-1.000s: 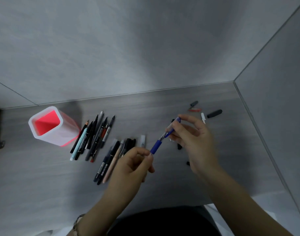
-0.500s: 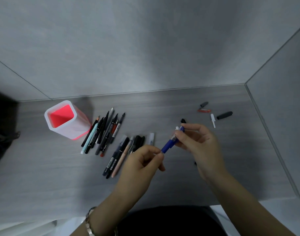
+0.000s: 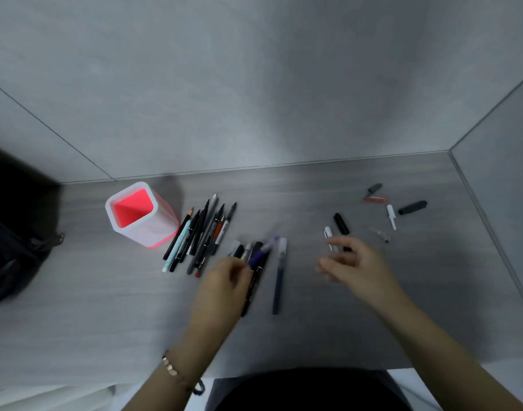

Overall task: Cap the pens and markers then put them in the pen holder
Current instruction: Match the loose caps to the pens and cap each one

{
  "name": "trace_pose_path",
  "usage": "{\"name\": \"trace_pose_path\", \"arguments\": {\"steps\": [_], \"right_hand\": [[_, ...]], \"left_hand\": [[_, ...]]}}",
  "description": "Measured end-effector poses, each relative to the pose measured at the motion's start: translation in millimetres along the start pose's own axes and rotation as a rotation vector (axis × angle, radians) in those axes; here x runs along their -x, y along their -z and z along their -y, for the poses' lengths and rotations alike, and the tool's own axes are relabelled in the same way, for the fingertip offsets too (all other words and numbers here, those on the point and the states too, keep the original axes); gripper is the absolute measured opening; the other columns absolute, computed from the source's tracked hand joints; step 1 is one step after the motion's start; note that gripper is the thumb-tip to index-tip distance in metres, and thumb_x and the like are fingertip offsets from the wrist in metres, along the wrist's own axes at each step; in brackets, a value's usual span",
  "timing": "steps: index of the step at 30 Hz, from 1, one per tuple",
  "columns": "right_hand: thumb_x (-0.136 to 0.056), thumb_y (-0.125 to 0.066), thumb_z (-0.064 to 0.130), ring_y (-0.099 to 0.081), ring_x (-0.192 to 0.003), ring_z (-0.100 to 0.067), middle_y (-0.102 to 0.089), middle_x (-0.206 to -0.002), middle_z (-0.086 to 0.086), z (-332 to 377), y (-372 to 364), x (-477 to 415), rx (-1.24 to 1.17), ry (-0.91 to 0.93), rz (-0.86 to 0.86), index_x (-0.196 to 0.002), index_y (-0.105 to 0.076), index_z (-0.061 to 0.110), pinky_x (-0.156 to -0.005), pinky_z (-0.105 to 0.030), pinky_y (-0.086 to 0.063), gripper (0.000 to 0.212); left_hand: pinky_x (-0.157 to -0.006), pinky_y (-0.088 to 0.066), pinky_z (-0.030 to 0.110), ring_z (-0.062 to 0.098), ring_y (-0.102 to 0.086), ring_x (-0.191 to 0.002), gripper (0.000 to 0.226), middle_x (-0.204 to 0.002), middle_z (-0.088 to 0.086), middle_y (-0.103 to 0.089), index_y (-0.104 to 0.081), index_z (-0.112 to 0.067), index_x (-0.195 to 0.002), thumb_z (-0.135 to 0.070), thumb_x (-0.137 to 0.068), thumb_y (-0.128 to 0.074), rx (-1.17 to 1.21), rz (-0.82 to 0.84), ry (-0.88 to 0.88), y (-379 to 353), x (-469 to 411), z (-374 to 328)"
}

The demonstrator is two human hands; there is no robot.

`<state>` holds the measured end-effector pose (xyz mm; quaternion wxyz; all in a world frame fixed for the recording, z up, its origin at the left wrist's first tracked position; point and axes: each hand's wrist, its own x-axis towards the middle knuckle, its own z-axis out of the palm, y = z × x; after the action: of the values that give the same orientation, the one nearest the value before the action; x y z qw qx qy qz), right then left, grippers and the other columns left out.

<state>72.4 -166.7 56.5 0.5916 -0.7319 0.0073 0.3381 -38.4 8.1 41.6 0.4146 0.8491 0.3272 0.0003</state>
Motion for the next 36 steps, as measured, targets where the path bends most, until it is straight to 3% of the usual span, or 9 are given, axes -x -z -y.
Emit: {"name": "trace_pose_path", "arguments": {"steps": [3,10,15,20,23,25,28,31,36], "right_hand": [[-0.084,-0.057,-0.001,-0.062,-0.066,-0.012,-0.063,-0.076,-0.007,-13,8,-3,0.029,-0.026,-0.069,-0.108,-0.055,0.004,-0.053,-0.01,-0.05,0.026],[-0.085,-0.055,-0.001,-0.061,-0.07,-0.016,-0.064,-0.08,-0.011,-21,19,-4,0.124,-0.027,-0.081,-0.107,-0.058,0.002,-0.052,-0.005,-0.048,0.022],[-0.087,-0.053,0.0,-0.059,-0.071,-0.016,-0.064,-0.089,-0.018,-19,26,-5,0.152,-0.021,-0.104,-0.106,-0.057,0.0,-0.055,-0.004,-0.045,0.02],[-0.087,-0.054,0.005,-0.062,-0.079,-0.018,-0.065,-0.086,-0.009,-28,37,-5,0.166,-0.065,-0.131,-0.104,-0.059,0.007,-0.075,-0.025,-0.048,0.018],[-0.087,-0.055,0.005,-0.061,-0.084,-0.022,-0.064,-0.085,-0.006,-34,44,-6,0.143,-0.103,-0.138,-0.101,-0.059,0.01,-0.084,-0.038,-0.05,0.015],[-0.087,-0.055,0.006,-0.062,-0.084,-0.02,-0.063,-0.084,-0.004,-38,47,-8,0.155,-0.112,-0.138,-0.093,-0.058,0.016,-0.087,-0.04,-0.05,0.012],[-0.087,-0.056,0.008,-0.061,-0.077,-0.015,-0.063,-0.082,-0.002,-42,52,-14,0.189,-0.094,-0.162,-0.088,-0.057,0.021,-0.079,-0.032,-0.051,0.014],[-0.087,-0.055,0.007,-0.059,-0.074,-0.017,-0.063,-0.082,-0.005,-41,55,-23,0.258,-0.08,-0.172,-0.094,-0.059,0.012,-0.068,-0.02,-0.047,0.01],[-0.086,-0.056,0.007,-0.057,-0.092,-0.021,-0.061,-0.099,-0.01,-36,58,-53,0.39,-0.029,-0.168,-0.103,-0.061,0.004,-0.083,-0.03,-0.045,0.018]], "left_hand": [[-0.07,-0.043,0.032,0.025,-0.057,-0.08,0.009,-0.087,0.013,-0.064,-0.063,-0.004,-0.086,-0.009,-0.084,-0.056,-0.122,-0.164,0.078,-1,-23,34],[-0.072,-0.045,0.046,0.039,-0.054,-0.091,0.019,-0.096,0.022,-0.061,-0.062,0.004,-0.091,-0.013,-0.086,-0.055,-0.449,-0.192,-0.058,-9,-57,41],[-0.072,-0.045,0.046,0.039,-0.053,-0.098,0.017,-0.105,0.023,-0.056,-0.056,0.005,-0.095,-0.005,-0.088,-0.045,-0.623,-0.085,-0.021,-7,-93,28],[-0.07,-0.045,0.044,0.04,-0.058,-0.097,0.015,-0.105,0.022,-0.06,-0.056,0.003,-0.096,-0.007,-0.089,-0.047,-0.771,0.002,0.002,-12,-107,28],[-0.074,-0.048,0.044,0.04,-0.059,-0.097,0.03,-0.104,0.024,-0.061,-0.058,0.004,-0.095,-0.024,-0.091,-0.051,-0.781,0.032,0.003,-11,-107,22],[-0.074,-0.048,0.043,0.04,-0.059,-0.095,0.036,-0.102,0.023,-0.061,-0.059,0.005,-0.092,-0.03,-0.089,-0.053,-0.793,0.034,-0.006,-6,-104,11],[-0.066,-0.042,0.04,0.039,-0.058,-0.088,0.022,-0.086,0.021,-0.057,-0.055,0.002,-0.08,-0.02,-0.082,-0.056,-0.684,-0.052,-0.073,4,-93,-6],[-0.054,-0.035,0.031,0.031,-0.053,-0.066,0.016,-0.068,0.011,-0.051,-0.048,-0.003,-0.075,-0.015,-0.085,-0.052,-0.296,0.017,-0.025,9,-71,-19],[-0.05,-0.034,0.026,0.013,-0.044,-0.053,0.017,-0.062,0.001,-0.051,-0.051,-0.01,-0.078,-0.011,-0.092,-0.041,0.101,0.147,0.155,-7,-23,-34]]}}
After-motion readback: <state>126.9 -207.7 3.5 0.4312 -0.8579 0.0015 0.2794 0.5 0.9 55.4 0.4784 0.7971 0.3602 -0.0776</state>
